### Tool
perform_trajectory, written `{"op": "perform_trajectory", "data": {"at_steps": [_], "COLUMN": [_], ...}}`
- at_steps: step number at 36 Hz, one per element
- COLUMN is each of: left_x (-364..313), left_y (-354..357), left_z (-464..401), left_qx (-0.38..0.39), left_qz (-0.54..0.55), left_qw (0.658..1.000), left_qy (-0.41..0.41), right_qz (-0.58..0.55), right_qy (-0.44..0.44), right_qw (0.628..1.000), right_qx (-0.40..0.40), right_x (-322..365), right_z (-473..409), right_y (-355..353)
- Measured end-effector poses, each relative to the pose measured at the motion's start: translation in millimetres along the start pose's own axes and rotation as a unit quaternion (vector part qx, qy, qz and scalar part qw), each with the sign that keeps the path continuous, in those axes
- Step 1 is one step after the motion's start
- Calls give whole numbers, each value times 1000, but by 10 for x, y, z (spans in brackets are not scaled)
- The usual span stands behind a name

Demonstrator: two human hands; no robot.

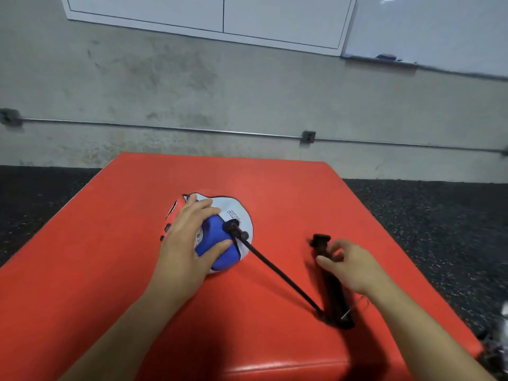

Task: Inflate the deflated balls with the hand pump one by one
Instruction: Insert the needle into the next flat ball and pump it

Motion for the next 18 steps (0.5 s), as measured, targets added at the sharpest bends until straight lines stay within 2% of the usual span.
{"op": "perform_trajectory", "data": {"at_steps": [5,10,14,18], "left_x": [27,-14,9,11], "left_y": [199,299,238,153], "left_z": [3,47,43,77], "left_qx": [47,82,90,92], "left_qz": [-17,-50,-66,-70], "left_qw": [999,995,994,993], "left_qy": [5,17,10,7], "right_qz": [-19,-91,-192,-242], "right_qy": [49,38,-11,-68], "right_qw": [997,993,981,964], "right_qx": [55,59,13,-81], "right_x": [-236,-268,-108,19], "right_z": [-12,-61,32,212], "right_y": [111,133,-55,-382]}}
Point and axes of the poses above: each hand's wrist, its own z-axis away from the middle knuckle, its own y-axis out of the palm, x = y × z, the point moved 10 cm from there along -z, towards the middle knuckle, and after that the axes turned 1 degree about z, right-handed, at the moved point
